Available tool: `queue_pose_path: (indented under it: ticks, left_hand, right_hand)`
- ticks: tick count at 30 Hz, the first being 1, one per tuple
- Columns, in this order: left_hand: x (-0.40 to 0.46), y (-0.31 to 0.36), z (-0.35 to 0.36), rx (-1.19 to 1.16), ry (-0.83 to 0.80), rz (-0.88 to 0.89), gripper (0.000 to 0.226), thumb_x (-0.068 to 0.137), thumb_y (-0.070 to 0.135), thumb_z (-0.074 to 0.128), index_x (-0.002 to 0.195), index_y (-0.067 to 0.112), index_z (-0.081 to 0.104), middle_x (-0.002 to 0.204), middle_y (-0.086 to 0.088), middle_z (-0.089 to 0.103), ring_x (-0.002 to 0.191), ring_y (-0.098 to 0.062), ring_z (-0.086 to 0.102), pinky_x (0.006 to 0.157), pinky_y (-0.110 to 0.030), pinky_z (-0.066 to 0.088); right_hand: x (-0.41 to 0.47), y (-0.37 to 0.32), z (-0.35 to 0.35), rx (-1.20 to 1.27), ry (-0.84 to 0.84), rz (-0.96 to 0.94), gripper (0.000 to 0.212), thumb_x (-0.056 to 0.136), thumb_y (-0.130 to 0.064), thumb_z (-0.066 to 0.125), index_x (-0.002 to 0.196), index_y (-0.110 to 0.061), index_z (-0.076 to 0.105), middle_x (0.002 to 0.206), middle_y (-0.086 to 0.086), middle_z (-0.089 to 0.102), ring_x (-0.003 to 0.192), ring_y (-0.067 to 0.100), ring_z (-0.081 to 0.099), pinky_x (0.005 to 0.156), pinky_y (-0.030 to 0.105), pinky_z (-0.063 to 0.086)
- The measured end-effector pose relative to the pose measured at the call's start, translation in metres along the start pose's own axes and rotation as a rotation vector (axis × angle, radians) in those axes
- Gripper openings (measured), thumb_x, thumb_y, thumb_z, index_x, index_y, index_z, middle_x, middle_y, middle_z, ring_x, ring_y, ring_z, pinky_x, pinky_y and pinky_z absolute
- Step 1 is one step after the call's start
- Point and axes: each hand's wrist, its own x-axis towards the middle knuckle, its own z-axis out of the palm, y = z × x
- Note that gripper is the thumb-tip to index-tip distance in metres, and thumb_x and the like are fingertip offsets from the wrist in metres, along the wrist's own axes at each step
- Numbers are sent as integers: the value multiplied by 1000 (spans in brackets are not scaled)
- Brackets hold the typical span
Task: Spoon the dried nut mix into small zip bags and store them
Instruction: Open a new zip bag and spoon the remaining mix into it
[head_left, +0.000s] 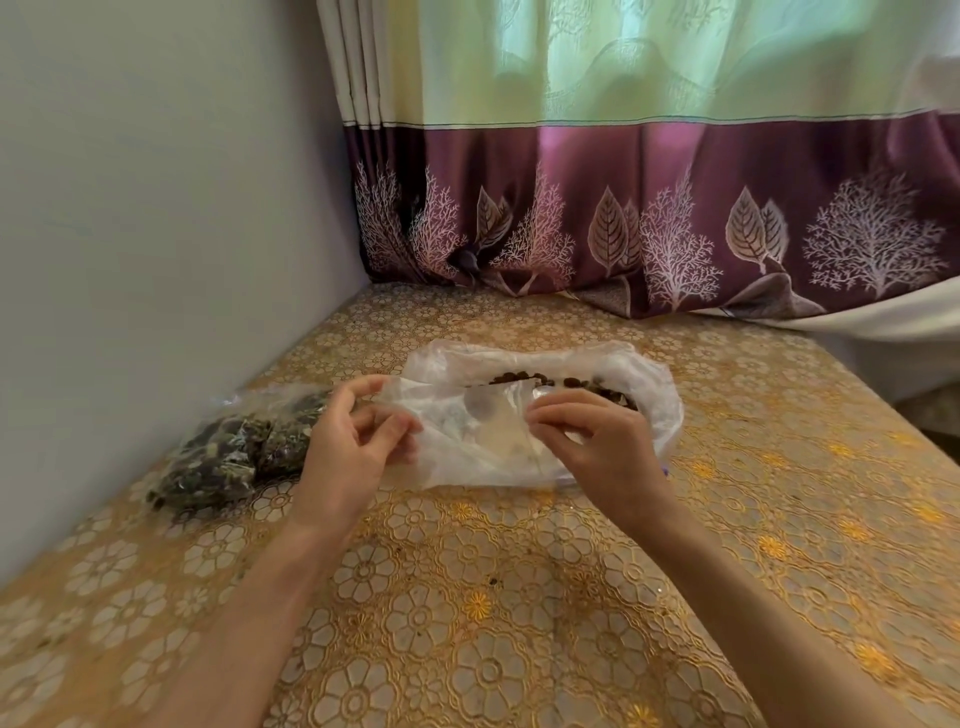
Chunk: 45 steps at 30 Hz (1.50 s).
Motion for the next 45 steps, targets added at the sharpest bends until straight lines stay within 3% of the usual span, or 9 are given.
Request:
queue_pose_path:
  ticks: [8, 14, 17, 21, 23, 29, 33, 40, 45]
  left_hand:
    - [1, -2, -2, 33, -13, 30, 30, 89, 9, 57, 105, 33, 52, 81, 2, 73, 70, -11, 67, 65, -24, 55]
    - [-1, 3, -5, 169, 37, 120, 10, 84, 31, 54, 95, 31, 54, 77, 15, 69, 67, 2, 64, 59, -10, 49]
    - [-1, 8, -8, 222, 53, 124, 21, 81, 42, 50, 85, 22, 57, 70, 9, 67, 64, 2, 61, 59, -17, 51]
    - [-1, 10, -11, 271, 160, 44, 35, 84, 52, 40, 89, 21, 55, 89, -3, 62, 86, -20, 61, 68, -25, 49]
    - [-3, 12, -15, 414, 233, 189, 31, 89, 52, 43, 103, 25, 48, 100, 6, 55, 98, -20, 57, 77, -23, 46]
    - [-13, 23, 1, 899, -171, 725, 86, 74, 72, 48, 134, 10, 38, 133, -3, 45, 121, -8, 37, 103, -40, 34]
    - [-20, 15, 13, 1038, -364, 691, 102, 64, 77, 51, 142, 17, 26, 143, -1, 40, 129, -12, 36, 108, -41, 25]
    - [-21, 15, 10, 881, -347, 517, 95, 63, 75, 47, 136, 16, 39, 118, 15, 40, 105, -1, 41, 89, -23, 39]
    - [-24, 18, 13, 796, -391, 474, 88, 63, 73, 50, 131, 17, 44, 118, 12, 45, 104, -2, 45, 86, -6, 30]
  right_hand:
    - [-3, 0, -1, 194, -221, 121, 49, 82, -3, 68, 109, -42, 56, 99, -18, 64, 78, 5, 69, 75, 20, 56]
    - [-1, 4, -1, 404, -215, 206, 52, 69, -37, 72, 118, -36, 54, 102, -9, 70, 81, 13, 71, 75, 26, 57]
    - [-1, 5, 0, 423, -198, 201, 54, 68, -43, 70, 119, -35, 54, 106, -1, 70, 84, 15, 72, 77, 32, 58]
    - [-1, 2, 0, 404, -180, 181, 50, 69, -43, 69, 116, -39, 54, 111, -10, 67, 82, 12, 71, 74, 25, 57]
    - [-3, -1, -1, 364, -178, 167, 48, 69, -42, 69, 114, -40, 54, 107, -18, 64, 78, 8, 70, 70, 20, 55]
    - [-4, -12, 1, 273, -305, 111, 44, 75, -27, 73, 108, -47, 52, 112, -12, 60, 77, 7, 68, 65, 19, 55]
    - [-5, -19, 8, 234, -357, 86, 47, 76, -27, 75, 115, -43, 53, 115, -10, 60, 82, 4, 66, 73, 24, 56]
    - [-6, -20, 7, 196, -407, 105, 47, 77, -31, 74, 122, -29, 59, 113, -9, 61, 77, 7, 66, 72, 28, 57]
    - [-6, -21, 6, 166, -400, 107, 45, 77, -36, 72, 119, -25, 61, 113, -9, 61, 76, 9, 67, 71, 33, 58]
